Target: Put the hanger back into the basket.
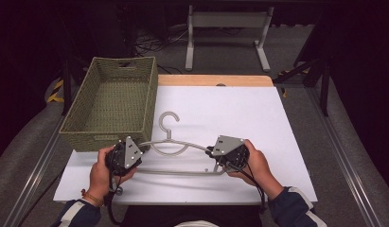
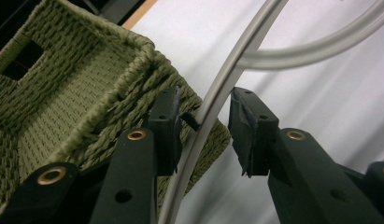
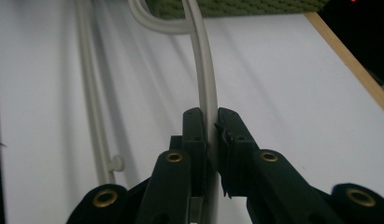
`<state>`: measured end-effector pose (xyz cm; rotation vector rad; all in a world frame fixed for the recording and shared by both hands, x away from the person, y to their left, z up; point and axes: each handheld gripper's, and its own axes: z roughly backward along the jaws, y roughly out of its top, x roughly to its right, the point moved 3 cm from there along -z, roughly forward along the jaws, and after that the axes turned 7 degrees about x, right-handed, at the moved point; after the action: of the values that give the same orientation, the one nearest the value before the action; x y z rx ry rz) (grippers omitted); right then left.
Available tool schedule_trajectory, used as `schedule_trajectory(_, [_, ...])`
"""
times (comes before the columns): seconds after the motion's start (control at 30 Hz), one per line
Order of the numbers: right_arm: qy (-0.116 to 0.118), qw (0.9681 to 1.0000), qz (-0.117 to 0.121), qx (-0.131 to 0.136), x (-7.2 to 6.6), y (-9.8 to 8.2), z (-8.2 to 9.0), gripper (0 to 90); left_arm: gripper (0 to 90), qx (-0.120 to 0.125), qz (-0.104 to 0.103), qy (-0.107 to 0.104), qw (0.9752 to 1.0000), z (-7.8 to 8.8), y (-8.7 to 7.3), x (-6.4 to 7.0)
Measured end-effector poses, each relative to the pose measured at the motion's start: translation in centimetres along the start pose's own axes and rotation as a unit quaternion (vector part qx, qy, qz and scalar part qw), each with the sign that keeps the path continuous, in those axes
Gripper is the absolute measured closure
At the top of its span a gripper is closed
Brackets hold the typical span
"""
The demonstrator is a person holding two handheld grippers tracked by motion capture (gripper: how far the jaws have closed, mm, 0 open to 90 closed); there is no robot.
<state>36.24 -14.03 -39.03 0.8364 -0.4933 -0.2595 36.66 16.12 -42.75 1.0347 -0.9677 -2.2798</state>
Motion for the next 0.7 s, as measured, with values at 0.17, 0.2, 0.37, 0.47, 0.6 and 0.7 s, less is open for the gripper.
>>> schedule_trajectory(0.17, [-0.004, 0.9998, -0.009, -0.018, 0.4, -0.2, -0.4, 82.8, 71.1, -0.020, -0.022, -0.002, 0.9996, -1.1, 0.0, 0.2])
schedule_trajectory(0.2, [-0.004, 0.9997, -0.013, -0.019, 0.6, -0.5, -0.7, 82.8, 69.4, -0.023, -0.016, -0.015, 0.9995, -1.3, -0.1, 0.1])
schedule_trajectory(0.37, [-0.007, 0.9996, -0.011, -0.024, 0.7, -1.0, -1.2, 82.8, 66.3, -0.036, -0.027, -0.016, 0.9988, -1.9, 0.3, 0.3])
schedule_trajectory(0.47, [-0.011, 0.9999, -0.002, -0.012, 0.5, -0.5, -0.5, 82.8, 68.3, -0.038, -0.030, -0.013, 0.9987, -2.1, 0.7, 0.4])
schedule_trajectory(0.6, [-0.014, 0.9999, 0.000, -0.001, 0.3, -0.1, 0.2, 82.8, 73.6, -0.040, -0.042, -0.002, 0.9983, -2.0, 1.1, 0.5])
schedule_trajectory(0.7, [-0.015, 0.9999, 0.000, 0.004, 0.3, 0.0, 0.4, 82.8, 74.0, -0.042, -0.044, -0.001, 0.9982, -2.0, 1.2, 0.6])
